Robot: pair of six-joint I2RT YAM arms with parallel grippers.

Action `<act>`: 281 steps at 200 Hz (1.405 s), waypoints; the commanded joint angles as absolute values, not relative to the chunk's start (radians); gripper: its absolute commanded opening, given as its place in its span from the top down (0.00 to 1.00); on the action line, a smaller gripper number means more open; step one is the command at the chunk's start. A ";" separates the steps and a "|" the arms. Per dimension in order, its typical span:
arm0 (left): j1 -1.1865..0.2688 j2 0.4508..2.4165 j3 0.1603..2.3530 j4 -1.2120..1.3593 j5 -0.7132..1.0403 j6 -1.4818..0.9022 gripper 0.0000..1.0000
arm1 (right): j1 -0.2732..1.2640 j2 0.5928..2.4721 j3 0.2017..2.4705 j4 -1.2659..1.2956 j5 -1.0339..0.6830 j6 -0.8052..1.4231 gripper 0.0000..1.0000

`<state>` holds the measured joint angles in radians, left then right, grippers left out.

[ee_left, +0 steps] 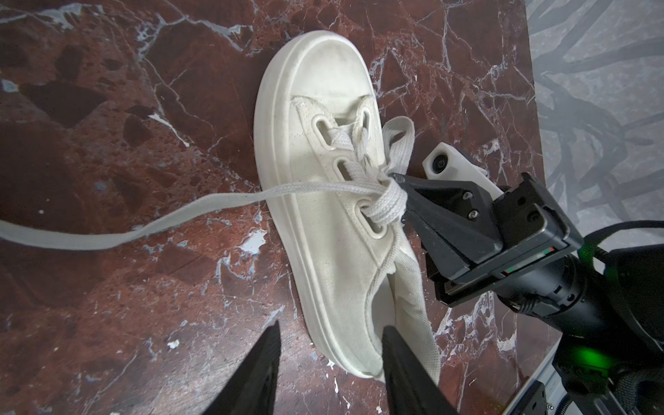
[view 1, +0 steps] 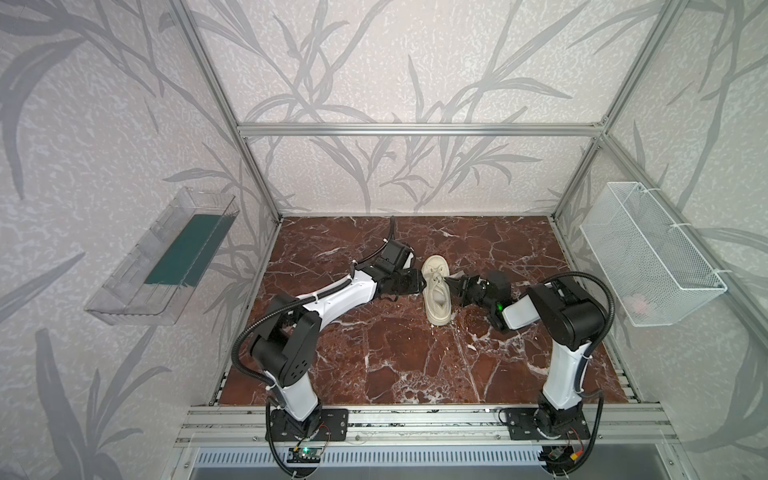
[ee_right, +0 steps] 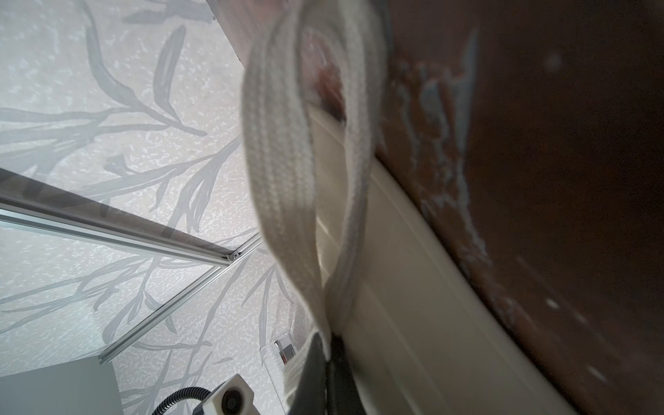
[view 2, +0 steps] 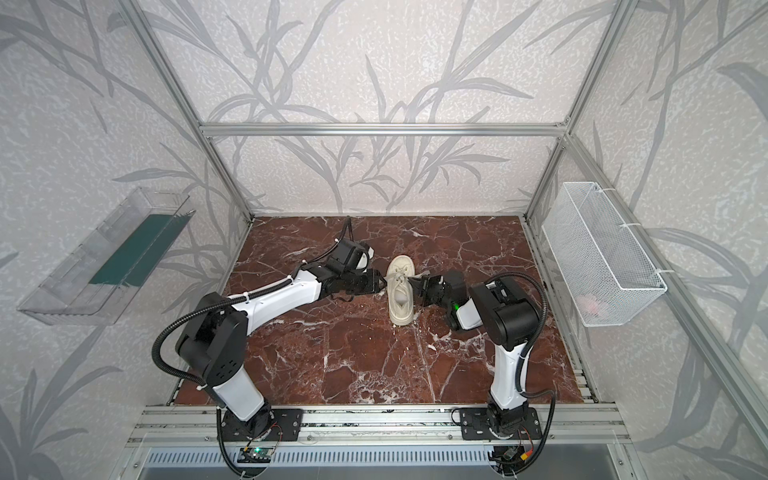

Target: Tie the shoes

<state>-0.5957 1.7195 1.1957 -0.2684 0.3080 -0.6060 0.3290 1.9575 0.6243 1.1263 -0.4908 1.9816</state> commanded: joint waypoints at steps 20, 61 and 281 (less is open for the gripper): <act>-0.600 1.683 1.184 -0.265 0.299 -0.617 0.51 | 0.327 1.907 0.602 1.059 -0.489 1.941 1.00; -0.600 1.681 1.184 -0.266 0.299 -0.617 0.51 | 0.322 1.881 0.608 1.003 -0.489 1.911 1.00; -0.600 1.691 1.189 -0.261 0.310 -0.621 0.51 | 0.324 1.943 0.671 1.077 -0.561 1.931 1.00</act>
<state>-0.5957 1.7126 1.1934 -0.2680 0.3084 -0.6064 0.3252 1.9293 0.6785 1.0260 -0.5503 1.9205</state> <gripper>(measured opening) 0.487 0.046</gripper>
